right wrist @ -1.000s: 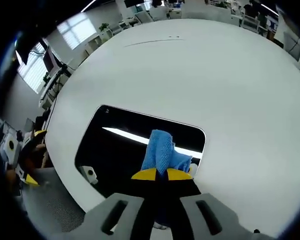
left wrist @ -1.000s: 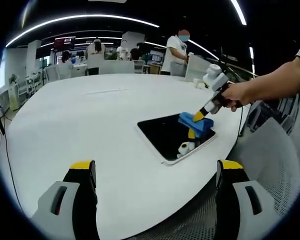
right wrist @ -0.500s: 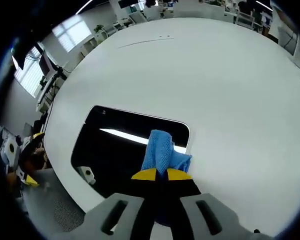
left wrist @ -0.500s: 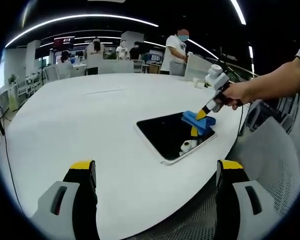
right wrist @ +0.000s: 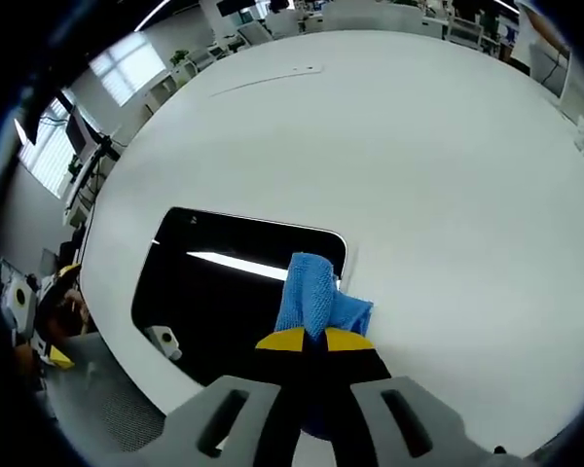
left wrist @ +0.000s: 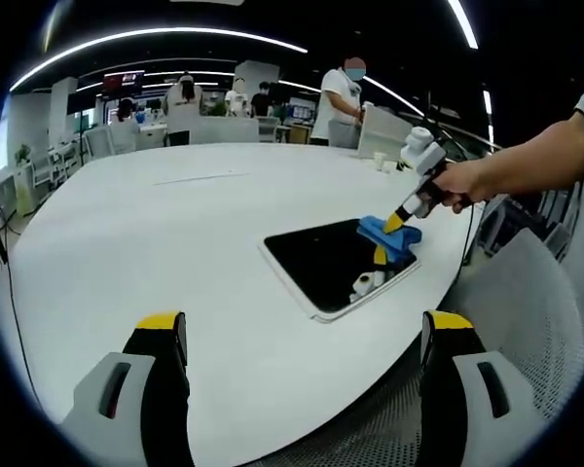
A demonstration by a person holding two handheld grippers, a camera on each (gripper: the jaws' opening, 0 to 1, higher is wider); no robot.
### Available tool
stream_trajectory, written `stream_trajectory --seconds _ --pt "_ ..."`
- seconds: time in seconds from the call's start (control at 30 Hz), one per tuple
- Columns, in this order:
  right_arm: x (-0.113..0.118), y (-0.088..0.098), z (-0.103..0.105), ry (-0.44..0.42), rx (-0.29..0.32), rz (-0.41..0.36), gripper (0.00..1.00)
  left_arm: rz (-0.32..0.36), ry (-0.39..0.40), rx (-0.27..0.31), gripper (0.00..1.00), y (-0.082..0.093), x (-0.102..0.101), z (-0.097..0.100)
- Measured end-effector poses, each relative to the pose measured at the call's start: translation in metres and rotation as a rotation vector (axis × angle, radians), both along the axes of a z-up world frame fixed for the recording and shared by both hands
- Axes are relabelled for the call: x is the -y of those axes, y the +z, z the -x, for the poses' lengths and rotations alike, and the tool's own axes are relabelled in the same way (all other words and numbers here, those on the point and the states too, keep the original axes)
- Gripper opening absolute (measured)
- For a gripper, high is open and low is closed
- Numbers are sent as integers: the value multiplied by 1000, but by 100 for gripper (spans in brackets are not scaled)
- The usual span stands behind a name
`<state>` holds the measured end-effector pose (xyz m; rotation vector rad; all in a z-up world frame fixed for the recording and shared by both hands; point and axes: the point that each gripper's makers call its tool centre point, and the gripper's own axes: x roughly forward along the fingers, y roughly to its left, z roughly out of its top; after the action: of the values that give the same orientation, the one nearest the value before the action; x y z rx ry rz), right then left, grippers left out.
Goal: Wipe the mirror surface with the cleaning cloth until all visible marks leave the cleaned area.
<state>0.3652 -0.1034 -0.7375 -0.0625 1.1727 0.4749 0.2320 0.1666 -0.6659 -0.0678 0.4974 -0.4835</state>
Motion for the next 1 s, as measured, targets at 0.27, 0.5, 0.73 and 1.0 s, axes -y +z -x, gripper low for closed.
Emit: stream_trajectory --seconds 0.27,0.5,0.73,1.0 --pt "0 -1 0 -14 11 11 0 -5 -7 -2 99 -1 1 1" --pt "1 -1 3 -16 21 16 0 -4 -5 0 99 0 1 1" --pt "2 -2 8 -18 27 16 0 -2 -5 4 99 0 0 0" --pt "3 -2 18 -23 24 18 0 0 -8 5 99 1 1 0"
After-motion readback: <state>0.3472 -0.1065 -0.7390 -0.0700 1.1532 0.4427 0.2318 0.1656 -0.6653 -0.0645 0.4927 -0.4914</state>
